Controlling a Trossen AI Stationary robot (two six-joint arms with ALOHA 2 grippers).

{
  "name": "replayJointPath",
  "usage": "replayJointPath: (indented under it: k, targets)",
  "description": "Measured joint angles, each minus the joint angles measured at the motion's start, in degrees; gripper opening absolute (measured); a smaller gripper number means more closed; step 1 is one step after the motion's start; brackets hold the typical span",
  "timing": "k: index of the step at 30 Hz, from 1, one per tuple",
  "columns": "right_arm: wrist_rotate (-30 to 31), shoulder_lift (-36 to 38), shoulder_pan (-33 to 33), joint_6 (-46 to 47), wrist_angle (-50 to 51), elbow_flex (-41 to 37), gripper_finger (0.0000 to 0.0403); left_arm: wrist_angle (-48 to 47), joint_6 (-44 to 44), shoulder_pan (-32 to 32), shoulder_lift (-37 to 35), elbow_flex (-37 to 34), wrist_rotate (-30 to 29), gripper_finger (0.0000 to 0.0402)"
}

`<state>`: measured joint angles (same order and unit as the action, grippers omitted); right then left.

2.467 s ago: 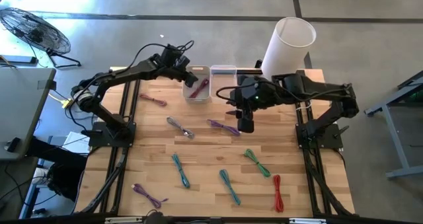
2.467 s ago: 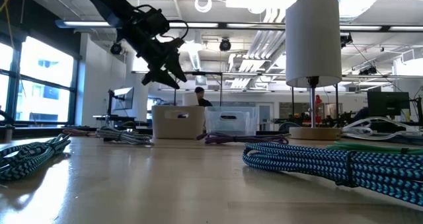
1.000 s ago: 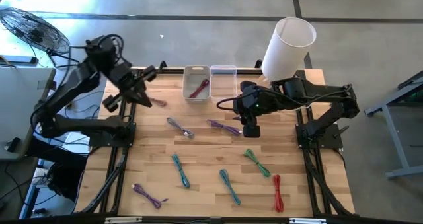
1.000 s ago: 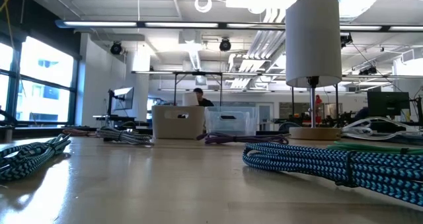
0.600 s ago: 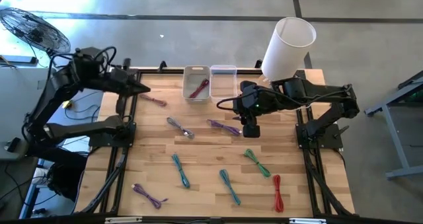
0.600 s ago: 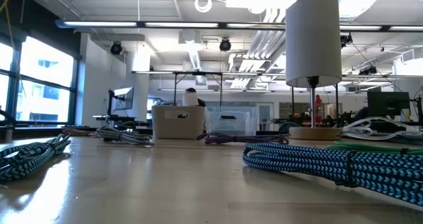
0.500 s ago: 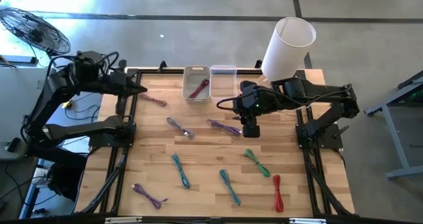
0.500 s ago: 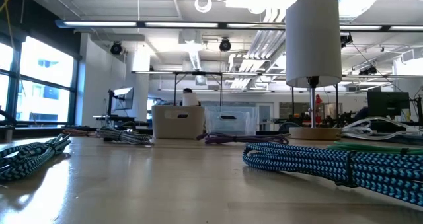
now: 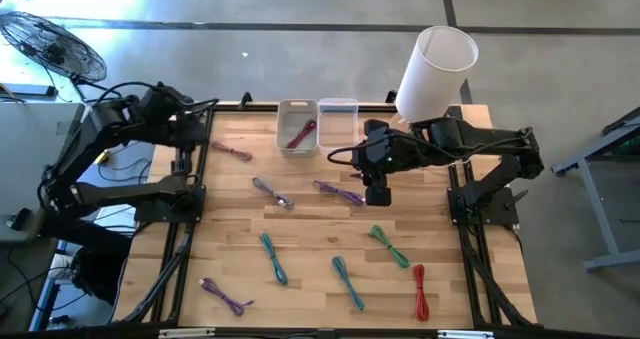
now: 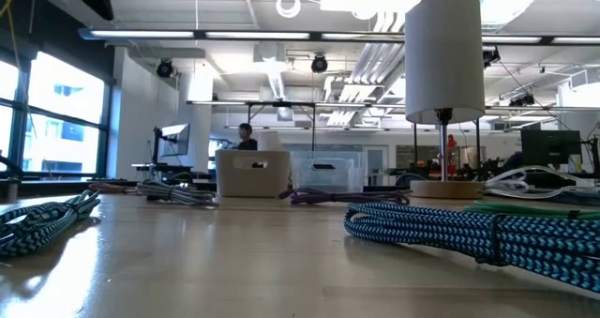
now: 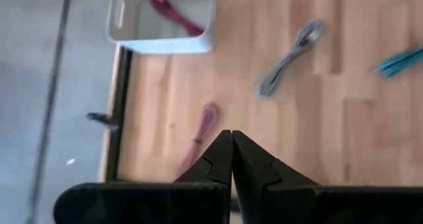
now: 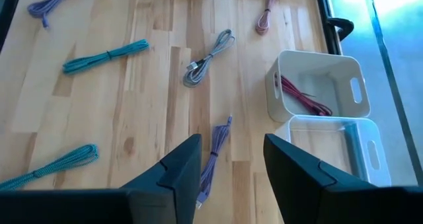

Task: Pick & Place USB Port
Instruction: Put the light pink USB cable into the transparent bin

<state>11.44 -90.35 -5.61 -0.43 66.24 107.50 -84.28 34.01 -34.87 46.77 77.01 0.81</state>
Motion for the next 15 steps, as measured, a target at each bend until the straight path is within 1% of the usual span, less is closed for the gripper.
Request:
replayJointPath:
  k: [5,8,12,15]
  targets:
    - [0.2,0.0,0.0,0.6,0.2,0.0,0.015,-1.0,1.4,0.0,1.2,0.0,-4.4,0.0005]
    - [0.2,0.0,0.0,1.7,0.6,0.0,0.015,-4.1,4.9,0.0,3.0,0.0,-4.2,0.0005]
    - [0.2,0.0,0.0,2.2,1.0,0.0,0.0149,-5.6,5.9,0.0,5.7,0.0,-4.2,0.0008]
    - [0.2,0.0,0.0,3.1,1.0,0.0,0.0149,-5.6,7.1,0.0,8.1,0.0,-4.3,0.0025]
